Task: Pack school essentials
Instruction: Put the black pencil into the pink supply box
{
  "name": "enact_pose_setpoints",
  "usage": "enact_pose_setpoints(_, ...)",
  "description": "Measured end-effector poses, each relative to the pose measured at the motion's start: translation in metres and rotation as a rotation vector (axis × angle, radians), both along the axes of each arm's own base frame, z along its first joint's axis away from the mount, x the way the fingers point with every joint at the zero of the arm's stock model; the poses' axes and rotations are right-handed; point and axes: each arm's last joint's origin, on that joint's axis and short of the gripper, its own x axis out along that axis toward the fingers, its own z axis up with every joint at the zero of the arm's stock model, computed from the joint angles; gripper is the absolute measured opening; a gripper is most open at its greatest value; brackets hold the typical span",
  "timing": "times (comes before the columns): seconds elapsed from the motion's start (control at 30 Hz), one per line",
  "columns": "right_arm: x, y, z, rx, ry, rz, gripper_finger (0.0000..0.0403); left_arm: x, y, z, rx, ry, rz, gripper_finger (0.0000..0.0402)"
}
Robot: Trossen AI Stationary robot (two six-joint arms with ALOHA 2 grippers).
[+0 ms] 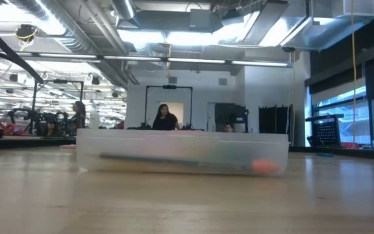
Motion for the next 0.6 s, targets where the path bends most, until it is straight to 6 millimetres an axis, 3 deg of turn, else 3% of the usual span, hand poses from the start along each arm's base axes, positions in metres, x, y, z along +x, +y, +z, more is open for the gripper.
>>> enact_pose_setpoints(0.6, 0.000, 0.000, 0.000, 0.000, 0.000, 0.000, 0.0133, 0.032, -0.009, 0.026, 0.056, -0.242, -0.192, 0.0023)
